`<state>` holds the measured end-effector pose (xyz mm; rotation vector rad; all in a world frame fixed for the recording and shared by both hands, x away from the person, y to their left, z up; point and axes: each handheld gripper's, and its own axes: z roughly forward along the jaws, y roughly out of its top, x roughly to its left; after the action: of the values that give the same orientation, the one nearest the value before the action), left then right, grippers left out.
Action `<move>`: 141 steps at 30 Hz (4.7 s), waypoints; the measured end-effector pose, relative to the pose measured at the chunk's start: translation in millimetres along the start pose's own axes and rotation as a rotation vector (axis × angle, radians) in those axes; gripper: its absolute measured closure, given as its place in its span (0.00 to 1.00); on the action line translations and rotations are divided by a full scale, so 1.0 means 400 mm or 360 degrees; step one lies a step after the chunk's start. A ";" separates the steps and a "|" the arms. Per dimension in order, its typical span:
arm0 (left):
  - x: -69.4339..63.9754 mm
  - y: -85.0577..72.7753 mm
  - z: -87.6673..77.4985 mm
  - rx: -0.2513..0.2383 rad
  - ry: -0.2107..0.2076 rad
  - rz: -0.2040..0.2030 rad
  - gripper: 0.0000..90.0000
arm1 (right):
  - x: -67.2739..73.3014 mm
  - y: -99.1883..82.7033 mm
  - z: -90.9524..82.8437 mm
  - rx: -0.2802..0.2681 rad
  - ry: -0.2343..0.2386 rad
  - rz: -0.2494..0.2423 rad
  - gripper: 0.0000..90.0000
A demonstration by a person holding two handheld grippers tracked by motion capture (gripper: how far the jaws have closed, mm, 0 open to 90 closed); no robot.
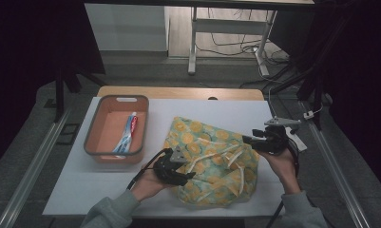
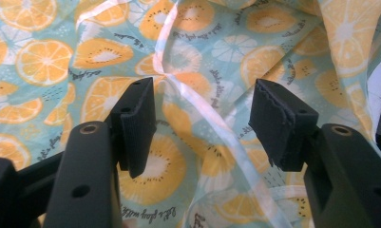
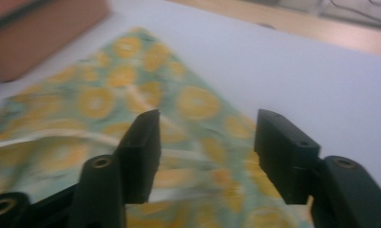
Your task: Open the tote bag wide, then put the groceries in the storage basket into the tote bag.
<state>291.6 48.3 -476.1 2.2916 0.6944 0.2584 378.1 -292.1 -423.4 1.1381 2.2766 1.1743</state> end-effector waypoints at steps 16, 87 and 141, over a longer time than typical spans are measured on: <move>0.045 -0.020 -0.075 -0.0080 0.0013 -0.0045 0.44 | 0.169 -0.091 0.021 0.0159 0.0194 -0.0254 0.44; 0.621 -0.160 -0.061 0.0617 0.0448 -0.1005 0.66 | 0.172 -0.180 0.001 0.0250 0.0069 -0.0175 0.47; 0.032 0.209 0.023 -0.0397 -0.0400 -0.0023 0.84 | 0.109 -0.147 -0.002 -0.0004 0.0083 -0.0030 1.00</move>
<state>339.7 0.3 -425.2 2.0347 0.5188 0.0445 320.9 -278.6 -467.2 1.0946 2.3191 1.2128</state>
